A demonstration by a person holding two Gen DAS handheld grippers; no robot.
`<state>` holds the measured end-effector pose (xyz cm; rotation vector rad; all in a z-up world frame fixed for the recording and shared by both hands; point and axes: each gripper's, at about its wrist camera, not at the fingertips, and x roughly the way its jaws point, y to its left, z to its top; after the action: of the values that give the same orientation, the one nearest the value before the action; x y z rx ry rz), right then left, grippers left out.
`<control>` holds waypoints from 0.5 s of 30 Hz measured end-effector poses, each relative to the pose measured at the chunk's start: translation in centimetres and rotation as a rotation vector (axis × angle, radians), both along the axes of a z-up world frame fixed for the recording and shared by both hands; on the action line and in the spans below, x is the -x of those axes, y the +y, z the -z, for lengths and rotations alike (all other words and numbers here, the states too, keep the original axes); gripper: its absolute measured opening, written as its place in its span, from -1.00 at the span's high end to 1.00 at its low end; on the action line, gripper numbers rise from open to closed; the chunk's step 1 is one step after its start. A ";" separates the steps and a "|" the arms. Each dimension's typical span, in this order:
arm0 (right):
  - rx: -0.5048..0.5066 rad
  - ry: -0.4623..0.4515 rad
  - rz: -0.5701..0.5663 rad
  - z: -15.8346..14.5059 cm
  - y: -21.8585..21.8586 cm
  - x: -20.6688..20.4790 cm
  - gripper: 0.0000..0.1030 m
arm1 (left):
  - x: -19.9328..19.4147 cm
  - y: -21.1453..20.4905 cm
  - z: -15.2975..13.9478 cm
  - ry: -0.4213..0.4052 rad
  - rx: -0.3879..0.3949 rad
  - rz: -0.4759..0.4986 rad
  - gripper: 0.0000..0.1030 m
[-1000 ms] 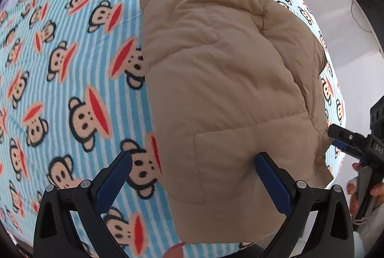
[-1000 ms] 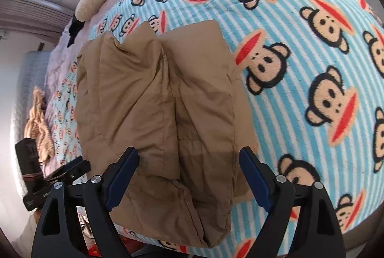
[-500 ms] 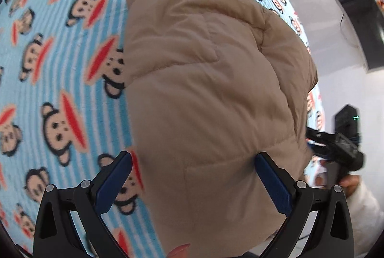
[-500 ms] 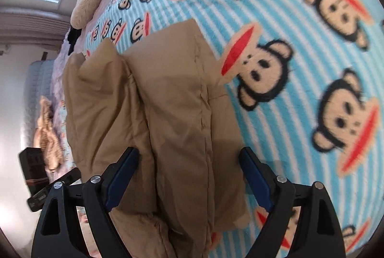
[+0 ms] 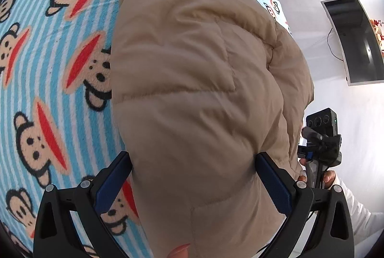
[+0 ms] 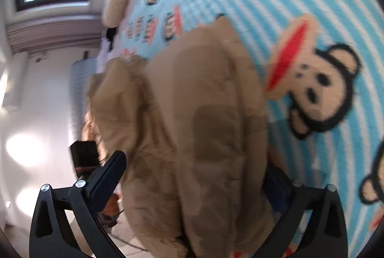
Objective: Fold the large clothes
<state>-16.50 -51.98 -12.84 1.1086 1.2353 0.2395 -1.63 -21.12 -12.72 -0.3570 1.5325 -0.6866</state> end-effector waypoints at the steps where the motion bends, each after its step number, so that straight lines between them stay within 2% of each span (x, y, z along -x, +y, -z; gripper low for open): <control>1: 0.014 -0.004 -0.031 -0.1 0.4 -0.3 -1.00 | -0.1 0.0 0.1 -0.002 0.001 0.006 -0.99; 5: 0.110 0.035 -0.114 0.6 1.2 -1.5 -1.00 | -0.9 -0.2 0.4 -0.015 0.017 0.034 -0.99; 11: 0.074 0.003 -0.192 0.8 1.8 -3.1 -1.00 | -3.3 -0.6 1.7 -0.004 0.058 0.058 -0.99; 15: 0.115 0.035 -0.224 2.1 2.3 -4.9 -1.00 | -3.8 -0.9 2.9 0.013 0.080 0.061 -0.99</control>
<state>-11.57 -49.67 -14.98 0.8788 1.3881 0.3151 2.18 -22.01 -15.60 -0.3764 1.5364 -0.7970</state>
